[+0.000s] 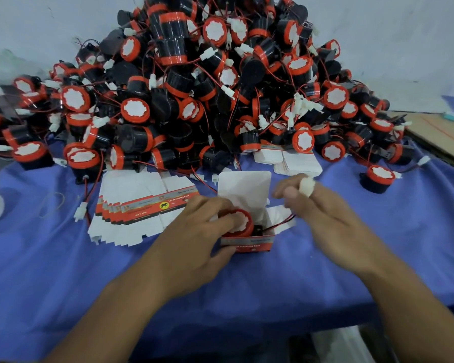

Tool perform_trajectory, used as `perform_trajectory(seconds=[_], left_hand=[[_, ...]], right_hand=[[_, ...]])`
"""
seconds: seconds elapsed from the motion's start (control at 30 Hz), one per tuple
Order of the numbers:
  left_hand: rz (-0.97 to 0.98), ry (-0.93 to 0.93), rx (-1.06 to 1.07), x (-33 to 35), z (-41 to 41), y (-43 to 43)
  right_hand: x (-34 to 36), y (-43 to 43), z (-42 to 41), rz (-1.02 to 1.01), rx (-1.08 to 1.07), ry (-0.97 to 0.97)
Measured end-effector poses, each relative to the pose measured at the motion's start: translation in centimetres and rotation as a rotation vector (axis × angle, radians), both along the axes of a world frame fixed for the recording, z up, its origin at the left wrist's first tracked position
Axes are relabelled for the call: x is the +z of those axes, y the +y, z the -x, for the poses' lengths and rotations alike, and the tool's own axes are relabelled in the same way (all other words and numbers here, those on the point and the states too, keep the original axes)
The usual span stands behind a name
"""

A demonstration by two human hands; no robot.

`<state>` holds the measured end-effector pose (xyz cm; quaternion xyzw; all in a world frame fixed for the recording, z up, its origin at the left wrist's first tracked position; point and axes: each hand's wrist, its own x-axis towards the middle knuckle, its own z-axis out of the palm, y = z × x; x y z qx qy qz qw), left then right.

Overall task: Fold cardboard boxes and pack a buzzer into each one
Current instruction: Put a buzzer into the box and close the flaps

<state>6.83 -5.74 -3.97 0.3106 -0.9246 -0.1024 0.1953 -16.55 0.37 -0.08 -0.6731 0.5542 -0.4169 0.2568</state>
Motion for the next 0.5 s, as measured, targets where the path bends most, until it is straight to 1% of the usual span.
perform_trajectory(seconds=[0.1,0.23,0.33,0.43,0.47,0.5], left_hand=[[0.031,0.020,0.004,0.0,0.3,0.2],[0.043,-0.004,-0.002,-0.2,0.6,0.4],[0.046,-0.016,0.007,-0.2,0.7,0.5],[0.054,-0.022,0.022,-0.2,0.9,0.6],[0.056,-0.021,0.026,-0.2,1.0,0.7],[0.058,-0.020,0.028,-0.2,1.1,0.7]], right_hand=[[0.7,0.0,1.1,0.088,-0.059,-0.082],[0.4,-0.1,1.2,0.080,-0.109,-0.340],[0.1,-0.2,0.7,0.153,-0.153,-0.339],[-0.3,-0.1,0.1,0.164,-0.169,-0.337],[-0.5,-0.1,0.0,0.168,-0.189,-0.312],[-0.8,0.0,-0.2,0.181,-0.215,-0.247]])
